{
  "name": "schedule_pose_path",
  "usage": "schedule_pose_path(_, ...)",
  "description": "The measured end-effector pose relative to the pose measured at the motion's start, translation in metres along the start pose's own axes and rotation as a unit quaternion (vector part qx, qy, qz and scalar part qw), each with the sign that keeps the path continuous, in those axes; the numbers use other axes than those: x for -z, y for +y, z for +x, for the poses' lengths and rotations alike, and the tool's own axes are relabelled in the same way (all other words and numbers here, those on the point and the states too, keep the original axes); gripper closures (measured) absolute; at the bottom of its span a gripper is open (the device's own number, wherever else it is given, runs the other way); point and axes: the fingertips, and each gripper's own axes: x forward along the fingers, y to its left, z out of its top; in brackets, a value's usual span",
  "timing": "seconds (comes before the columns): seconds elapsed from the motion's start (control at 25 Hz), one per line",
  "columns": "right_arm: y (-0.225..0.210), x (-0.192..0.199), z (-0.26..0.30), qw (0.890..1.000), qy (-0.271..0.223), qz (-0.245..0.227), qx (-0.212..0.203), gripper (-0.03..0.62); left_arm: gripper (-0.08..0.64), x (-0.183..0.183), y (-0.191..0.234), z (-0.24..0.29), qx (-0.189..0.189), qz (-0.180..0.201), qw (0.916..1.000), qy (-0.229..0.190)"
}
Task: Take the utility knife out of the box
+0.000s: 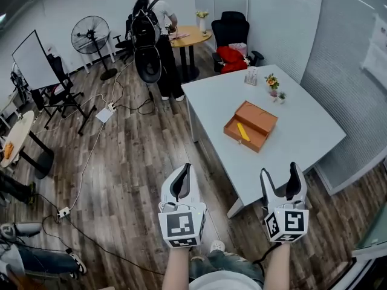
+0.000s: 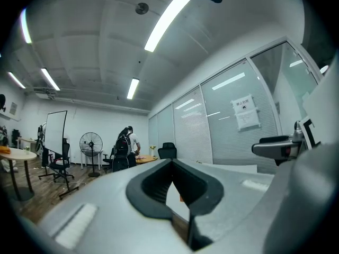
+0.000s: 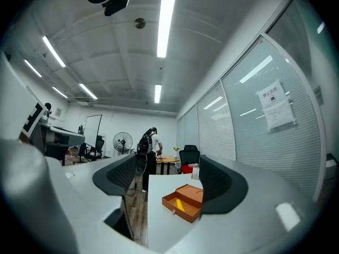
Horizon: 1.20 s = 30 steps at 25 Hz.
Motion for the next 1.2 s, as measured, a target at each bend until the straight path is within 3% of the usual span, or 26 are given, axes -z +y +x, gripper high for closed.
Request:
schedule_pose_path(0.44, -0.024, 0.017, 0.058, 1.0, 0.019, 0.012, 0.002, 0.213, 0.56, 0.006, 0.009, 0.054, -0.012, 0.007, 0.9998, 0.011)
schedule_pose_path(0.72, -0.029, 0.028, 0.097, 1.0, 0.028, 0.003, 0.013, 0.227, 0.56, 0.014, 0.023, 0.099, -0.006, -0.007, 0.9998, 0.019)
schedule_pose_path(1.2, -0.048, 0.041, 0.2, 0.997, 0.031, 0.005, 0.073, 0.236, 0.56, 0.016, 0.051, 0.228, 0.05, -0.003, 0.9987, 0.012)
